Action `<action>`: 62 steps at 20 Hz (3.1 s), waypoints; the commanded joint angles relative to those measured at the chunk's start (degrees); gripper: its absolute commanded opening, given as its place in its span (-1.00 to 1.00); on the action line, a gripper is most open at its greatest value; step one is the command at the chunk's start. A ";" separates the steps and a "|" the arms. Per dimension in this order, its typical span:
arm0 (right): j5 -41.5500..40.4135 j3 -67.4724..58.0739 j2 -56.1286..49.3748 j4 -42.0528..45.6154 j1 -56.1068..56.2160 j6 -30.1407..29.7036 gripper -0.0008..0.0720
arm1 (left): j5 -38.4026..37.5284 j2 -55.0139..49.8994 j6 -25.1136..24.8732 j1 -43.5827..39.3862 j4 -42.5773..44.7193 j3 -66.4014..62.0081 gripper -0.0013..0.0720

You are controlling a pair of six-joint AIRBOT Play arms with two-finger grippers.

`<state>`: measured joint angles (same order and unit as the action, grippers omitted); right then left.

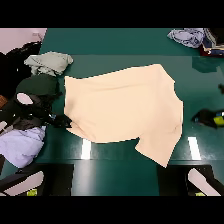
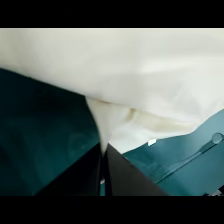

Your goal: Fold the shirts.

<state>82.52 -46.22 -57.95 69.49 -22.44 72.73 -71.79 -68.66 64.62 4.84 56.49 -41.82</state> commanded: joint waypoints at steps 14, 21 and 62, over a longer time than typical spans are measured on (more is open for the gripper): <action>-10.36 7.56 -10.88 -12.52 4.94 -5.35 -0.95 | 2.21 1.75 3.02 0.02 -0.74 -1.27 -0.91; -12.61 -17.88 6.34 -13.00 7.87 -1.51 -0.95 | 2.49 23.10 9.03 0.02 1.09 -17.46 -0.90; -16.92 -61.24 -44.96 -9.40 17.79 3.56 -0.96 | 25.86 -24.90 0.61 0.02 -9.33 -43.78 -0.90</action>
<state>67.61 -102.35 -98.35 59.96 -4.82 75.55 -49.32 -89.17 69.43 4.82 48.95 -82.11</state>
